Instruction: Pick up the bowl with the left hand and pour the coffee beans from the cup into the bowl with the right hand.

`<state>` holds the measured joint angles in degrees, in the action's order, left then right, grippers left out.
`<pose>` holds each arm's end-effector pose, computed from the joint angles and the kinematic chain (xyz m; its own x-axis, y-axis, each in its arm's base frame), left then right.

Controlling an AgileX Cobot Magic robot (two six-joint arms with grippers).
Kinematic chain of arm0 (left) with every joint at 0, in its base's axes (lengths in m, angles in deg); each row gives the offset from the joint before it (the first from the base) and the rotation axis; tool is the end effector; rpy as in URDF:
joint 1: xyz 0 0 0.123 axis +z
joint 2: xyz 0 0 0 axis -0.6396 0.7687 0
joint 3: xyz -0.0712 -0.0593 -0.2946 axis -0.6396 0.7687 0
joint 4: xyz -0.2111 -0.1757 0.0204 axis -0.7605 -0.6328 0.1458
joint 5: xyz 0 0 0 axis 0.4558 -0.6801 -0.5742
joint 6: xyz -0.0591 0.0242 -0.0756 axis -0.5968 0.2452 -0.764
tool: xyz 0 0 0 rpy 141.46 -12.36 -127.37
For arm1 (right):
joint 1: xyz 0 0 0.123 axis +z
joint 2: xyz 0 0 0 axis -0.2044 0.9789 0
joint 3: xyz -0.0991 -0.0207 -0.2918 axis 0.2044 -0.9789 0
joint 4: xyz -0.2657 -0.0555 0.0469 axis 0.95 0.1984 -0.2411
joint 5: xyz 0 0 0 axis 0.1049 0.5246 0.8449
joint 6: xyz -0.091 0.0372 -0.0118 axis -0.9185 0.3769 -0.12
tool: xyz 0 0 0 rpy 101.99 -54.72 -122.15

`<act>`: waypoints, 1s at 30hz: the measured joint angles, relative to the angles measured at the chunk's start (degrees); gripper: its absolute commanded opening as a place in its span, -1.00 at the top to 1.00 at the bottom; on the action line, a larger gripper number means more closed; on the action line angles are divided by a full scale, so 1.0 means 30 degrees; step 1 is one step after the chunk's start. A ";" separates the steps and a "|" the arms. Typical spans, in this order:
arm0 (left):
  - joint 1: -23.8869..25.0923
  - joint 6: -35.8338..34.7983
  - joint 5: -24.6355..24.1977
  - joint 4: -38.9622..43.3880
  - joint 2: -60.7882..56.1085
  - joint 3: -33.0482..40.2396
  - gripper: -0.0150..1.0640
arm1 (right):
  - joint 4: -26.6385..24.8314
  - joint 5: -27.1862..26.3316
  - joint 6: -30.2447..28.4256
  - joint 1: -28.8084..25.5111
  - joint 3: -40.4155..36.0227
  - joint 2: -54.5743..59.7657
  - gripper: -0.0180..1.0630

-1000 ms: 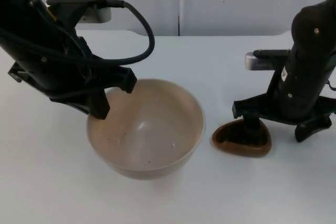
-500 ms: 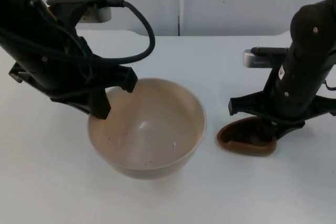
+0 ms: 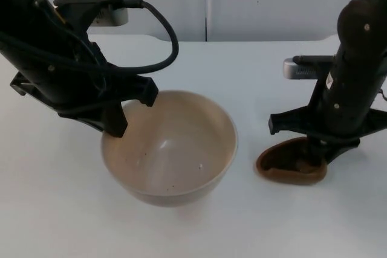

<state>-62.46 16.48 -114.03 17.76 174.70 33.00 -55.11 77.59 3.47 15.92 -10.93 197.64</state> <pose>0.3002 -0.1443 0.1878 -0.9054 0.2678 -0.3294 0.3436 0.9179 -0.1982 0.3723 0.1890 0.1020 -0.9809 -0.0778 -0.1785 -0.0815 0.9966 0.0133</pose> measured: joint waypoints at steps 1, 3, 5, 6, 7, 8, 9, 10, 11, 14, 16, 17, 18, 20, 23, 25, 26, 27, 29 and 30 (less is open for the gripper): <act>0.0000 0.0000 0.0000 0.0000 0.0000 0.0000 0.97 | 0.0039 0.0110 -0.0146 0.0000 -0.0037 -0.0391 0.97; 0.0000 0.0000 0.0000 0.0000 0.0000 0.0000 0.97 | 0.0077 0.0369 -0.0339 0.0000 -0.0037 -0.0851 0.97; 0.0000 0.0000 0.0000 -0.0014 0.0000 0.0000 0.97 | 0.0077 0.0749 -0.0619 0.0000 -0.0037 -0.1578 0.97; 0.0000 0.0000 0.0000 -0.0014 0.0000 0.0000 0.97 | 0.0117 0.1202 -0.0934 0.0000 -0.0037 -0.2438 0.97; 0.0000 0.0000 0.0000 -0.0014 0.0000 0.0000 0.97 | 0.0117 0.1563 -0.1163 0.0000 -0.0037 -0.2936 0.97; 0.0000 0.0000 0.0000 -0.0014 0.0000 0.0000 0.97 | 0.0160 0.1912 -0.1348 0.0000 -0.0037 -0.3535 0.97; 0.0000 0.0000 0.0000 -0.0014 0.0000 0.0000 0.97 | 0.0160 0.2055 -0.1455 0.0000 -0.0037 -0.3837 0.97; 0.0000 0.0000 0.0000 -0.0014 0.0000 0.0000 0.97 | 0.0160 0.2055 -0.1455 0.0000 -0.0037 -0.3837 0.97; 0.0000 0.0000 0.0000 -0.0014 0.0000 0.0000 0.97 | 0.0160 0.2315 -0.1554 0.0000 -0.0037 -0.4422 0.97; 0.0000 0.0000 0.0030 -0.0164 0.0000 0.0000 0.97 | 0.0189 0.3163 -0.2053 0.0000 -0.0037 -0.6118 0.97; 0.0000 0.0000 0.0030 -0.0209 0.0000 0.0000 0.97 | 0.0189 0.3471 -0.2192 0.0000 -0.0037 -0.6697 0.97; 0.0000 0.0000 0.0030 -0.0287 0.0000 0.0000 0.97 | 0.0189 0.3846 -0.2403 0.0000 -0.0037 -0.7155 0.97; 0.0000 0.0000 0.0030 -0.0318 0.0000 0.0000 0.97 | 0.0189 0.4440 -0.2625 0.0000 -0.0037 -0.7905 0.97; 0.0000 0.0000 -0.0006 -0.0362 0.0000 0.0000 0.97 | 0.0189 0.4833 -0.2849 0.0000 -0.0037 -0.8362 0.97; 0.0000 0.0000 -0.0040 -0.0428 0.0000 0.0000 0.97 | 0.0340 0.6029 -0.3085 0.0000 -0.0037 -0.9381 0.97; 0.0000 0.0000 -0.0040 -0.0428 0.0000 0.0000 0.97 | 0.0538 0.6744 -0.3117 0.0000 -0.0037 -0.9825 0.97; 0.0000 0.0000 -0.0040 -0.0428 0.0000 0.0000 0.97 | 0.0538 0.6744 -0.3117 0.0000 -0.0037 -0.9825 0.97; 0.0000 0.0000 -0.0040 -0.0428 0.0000 0.0000 0.97 | 0.0538 0.7024 -0.3117 0.0000 -0.0037 -0.9971 0.97; 0.0000 0.0000 -0.0040 -0.0428 0.0000 0.0000 0.97 | 0.0538 0.7424 -0.3117 0.0000 -0.0037 -1.0128 0.97; 0.0000 0.0000 -0.0040 -0.0440 0.0000 0.0000 0.97 | 0.0538 0.7606 -0.3177 0.0000 -0.0037 -1.0179 0.97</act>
<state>-62.46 16.48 -114.15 16.44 174.70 33.00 -53.49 100.41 -6.06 15.92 -11.04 167.11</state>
